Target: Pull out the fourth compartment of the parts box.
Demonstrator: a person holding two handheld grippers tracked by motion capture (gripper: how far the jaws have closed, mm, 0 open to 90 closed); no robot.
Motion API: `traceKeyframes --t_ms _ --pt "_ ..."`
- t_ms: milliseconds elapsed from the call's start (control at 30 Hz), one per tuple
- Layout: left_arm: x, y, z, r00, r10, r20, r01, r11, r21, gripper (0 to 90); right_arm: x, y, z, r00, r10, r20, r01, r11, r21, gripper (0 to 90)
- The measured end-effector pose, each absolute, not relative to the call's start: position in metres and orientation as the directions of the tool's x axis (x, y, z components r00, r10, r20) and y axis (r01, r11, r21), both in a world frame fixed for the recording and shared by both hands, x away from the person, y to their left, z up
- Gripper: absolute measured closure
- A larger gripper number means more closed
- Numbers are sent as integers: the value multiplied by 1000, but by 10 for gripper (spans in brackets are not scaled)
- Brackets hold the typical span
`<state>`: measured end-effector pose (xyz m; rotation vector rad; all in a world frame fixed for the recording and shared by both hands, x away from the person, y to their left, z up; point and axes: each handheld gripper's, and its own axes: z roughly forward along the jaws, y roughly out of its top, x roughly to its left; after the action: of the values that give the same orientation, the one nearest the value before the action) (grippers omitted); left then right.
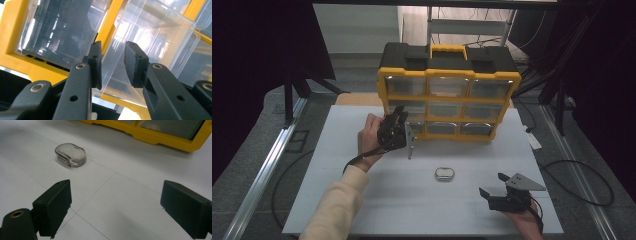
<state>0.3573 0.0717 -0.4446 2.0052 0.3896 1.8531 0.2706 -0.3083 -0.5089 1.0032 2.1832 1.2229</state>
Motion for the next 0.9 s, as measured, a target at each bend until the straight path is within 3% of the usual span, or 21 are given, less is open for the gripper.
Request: traceKeyframes --t_ms 900 --pt "348 72 -445 89 453 887 -63 -886 459 680 271 -308 -509 -639 769 -29 377 346 859 106"
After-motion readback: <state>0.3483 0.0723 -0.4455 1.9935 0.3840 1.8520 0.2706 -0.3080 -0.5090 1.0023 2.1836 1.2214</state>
